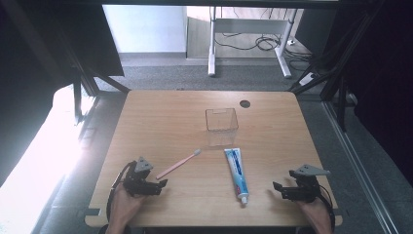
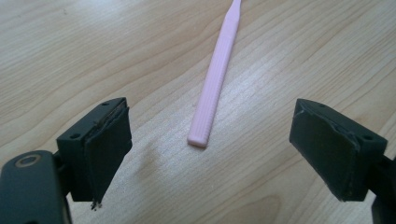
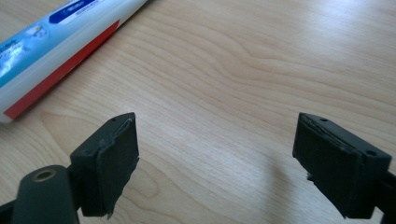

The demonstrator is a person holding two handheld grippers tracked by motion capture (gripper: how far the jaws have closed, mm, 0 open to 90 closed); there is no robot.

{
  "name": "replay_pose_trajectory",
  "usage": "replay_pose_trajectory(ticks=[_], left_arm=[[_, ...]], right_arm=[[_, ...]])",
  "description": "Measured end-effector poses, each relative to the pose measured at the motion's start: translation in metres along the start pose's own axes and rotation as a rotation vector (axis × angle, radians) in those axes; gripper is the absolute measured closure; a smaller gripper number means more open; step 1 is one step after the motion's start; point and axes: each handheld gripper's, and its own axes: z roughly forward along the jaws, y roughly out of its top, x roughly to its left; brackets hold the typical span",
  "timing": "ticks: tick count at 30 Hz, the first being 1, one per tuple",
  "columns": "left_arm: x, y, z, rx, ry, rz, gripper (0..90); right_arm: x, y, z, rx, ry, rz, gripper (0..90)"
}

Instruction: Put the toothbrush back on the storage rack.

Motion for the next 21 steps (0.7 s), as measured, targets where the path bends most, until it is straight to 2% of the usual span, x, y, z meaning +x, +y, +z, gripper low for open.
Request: replay_pose_trajectory(ticks=[5,7,12,21], left_arm=[[0.0032,-0.0031,0.0021,-0.001,-0.001,-0.009,13.0],[0.0033,-0.0036,0.0048,0.024,0.007,0.004,13.2],[0.0009,-0.0015,0.0054,0.03,0.0,0.008,13.9],[0.0011,0.0011,0.0052,0.034,-0.013,-0.009,14.1]], right_arm=[[0.002,0.0006,0.0021,0.006,0.005,-0.015,13.9],[0.0022,0.0009,0.0025,0.003,0.009,-0.016,13.7],[0.0027,0.0011,0.0044,0.008,0.016,-0.025,13.7],[0.0048,0.002,0.0053,0.011,0.018,-0.034,13.8]])
